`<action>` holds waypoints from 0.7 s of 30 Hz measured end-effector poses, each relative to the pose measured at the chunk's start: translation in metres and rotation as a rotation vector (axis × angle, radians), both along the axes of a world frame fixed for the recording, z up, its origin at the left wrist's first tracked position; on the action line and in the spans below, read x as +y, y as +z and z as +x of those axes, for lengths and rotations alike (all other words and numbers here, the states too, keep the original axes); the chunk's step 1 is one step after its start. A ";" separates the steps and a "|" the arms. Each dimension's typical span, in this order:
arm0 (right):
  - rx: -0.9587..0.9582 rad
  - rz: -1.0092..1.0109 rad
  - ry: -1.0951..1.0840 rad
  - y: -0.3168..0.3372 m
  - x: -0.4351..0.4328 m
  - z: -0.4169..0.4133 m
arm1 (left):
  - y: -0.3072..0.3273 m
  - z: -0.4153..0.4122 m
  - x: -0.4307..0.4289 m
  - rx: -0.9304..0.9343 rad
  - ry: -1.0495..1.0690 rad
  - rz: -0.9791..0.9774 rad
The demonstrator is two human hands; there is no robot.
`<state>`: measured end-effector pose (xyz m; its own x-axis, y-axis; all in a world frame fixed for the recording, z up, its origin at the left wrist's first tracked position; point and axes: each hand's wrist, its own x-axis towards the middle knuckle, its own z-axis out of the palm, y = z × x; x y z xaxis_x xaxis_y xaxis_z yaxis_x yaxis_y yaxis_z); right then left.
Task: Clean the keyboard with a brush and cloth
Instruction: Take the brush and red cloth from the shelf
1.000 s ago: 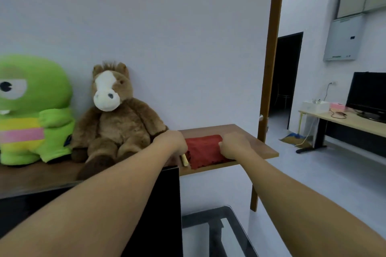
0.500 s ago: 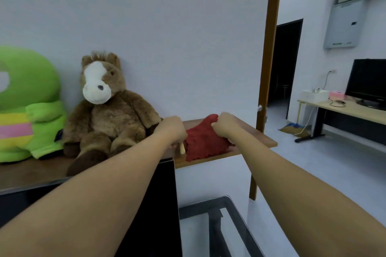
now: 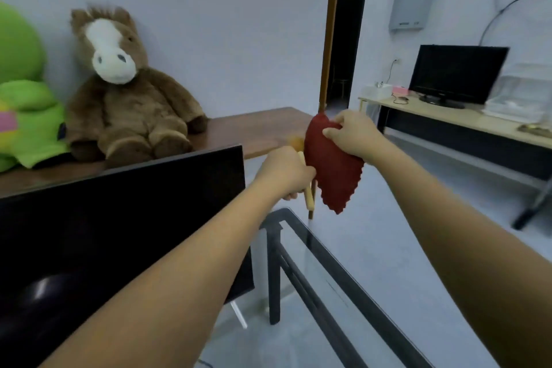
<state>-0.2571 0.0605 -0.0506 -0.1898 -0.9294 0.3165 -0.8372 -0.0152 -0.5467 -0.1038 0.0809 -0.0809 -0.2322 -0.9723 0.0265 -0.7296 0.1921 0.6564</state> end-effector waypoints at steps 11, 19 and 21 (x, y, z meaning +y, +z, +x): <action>-0.049 0.396 0.137 -0.236 0.113 0.045 | -0.243 0.055 0.091 -0.176 0.052 0.483; -0.103 0.694 0.007 -0.367 0.127 0.019 | -0.321 0.064 0.105 -0.182 0.170 0.773; -0.031 0.674 -0.049 -0.380 0.127 0.012 | -0.330 0.056 0.106 -0.197 0.156 0.793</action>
